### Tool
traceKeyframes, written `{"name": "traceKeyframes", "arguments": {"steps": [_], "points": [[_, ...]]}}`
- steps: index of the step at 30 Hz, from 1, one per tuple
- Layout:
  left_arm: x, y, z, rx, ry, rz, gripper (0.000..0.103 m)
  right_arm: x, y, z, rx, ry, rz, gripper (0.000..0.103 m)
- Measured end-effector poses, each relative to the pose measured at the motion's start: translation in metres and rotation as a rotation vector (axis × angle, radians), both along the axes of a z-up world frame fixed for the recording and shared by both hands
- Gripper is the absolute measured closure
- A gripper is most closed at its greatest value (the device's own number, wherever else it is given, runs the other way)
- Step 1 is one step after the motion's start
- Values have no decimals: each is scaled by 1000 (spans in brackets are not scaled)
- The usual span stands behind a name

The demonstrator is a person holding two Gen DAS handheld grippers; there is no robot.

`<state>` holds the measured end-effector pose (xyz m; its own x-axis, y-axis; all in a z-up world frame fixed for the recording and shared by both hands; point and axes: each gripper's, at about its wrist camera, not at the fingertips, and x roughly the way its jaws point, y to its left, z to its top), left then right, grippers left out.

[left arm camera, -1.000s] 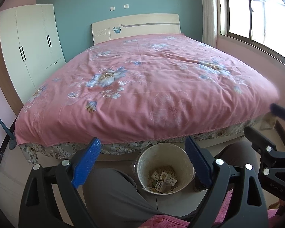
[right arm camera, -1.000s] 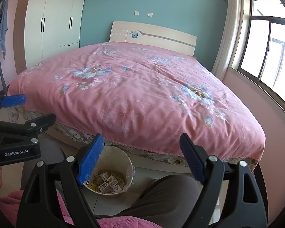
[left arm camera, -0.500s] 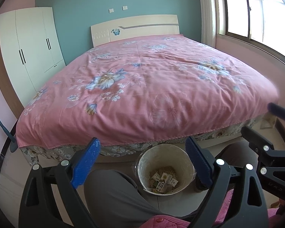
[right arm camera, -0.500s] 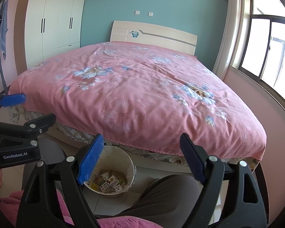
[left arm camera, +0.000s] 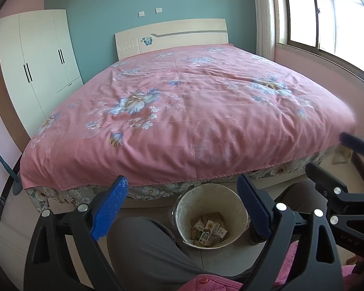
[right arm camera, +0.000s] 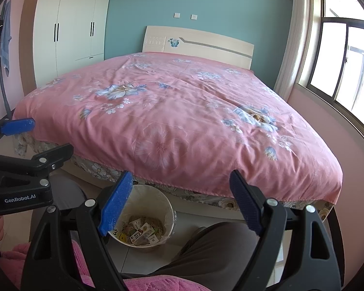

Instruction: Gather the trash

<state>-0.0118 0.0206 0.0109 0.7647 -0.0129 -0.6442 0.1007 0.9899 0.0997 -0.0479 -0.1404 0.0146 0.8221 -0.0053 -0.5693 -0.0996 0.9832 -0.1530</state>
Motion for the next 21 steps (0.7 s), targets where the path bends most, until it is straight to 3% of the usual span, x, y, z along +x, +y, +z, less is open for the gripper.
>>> {"name": "traceKeyframes", "arguments": {"steps": [21], "points": [[1,2,-1,4,7,-9,10,-2,5,-4,6,11,-2,22]]}}
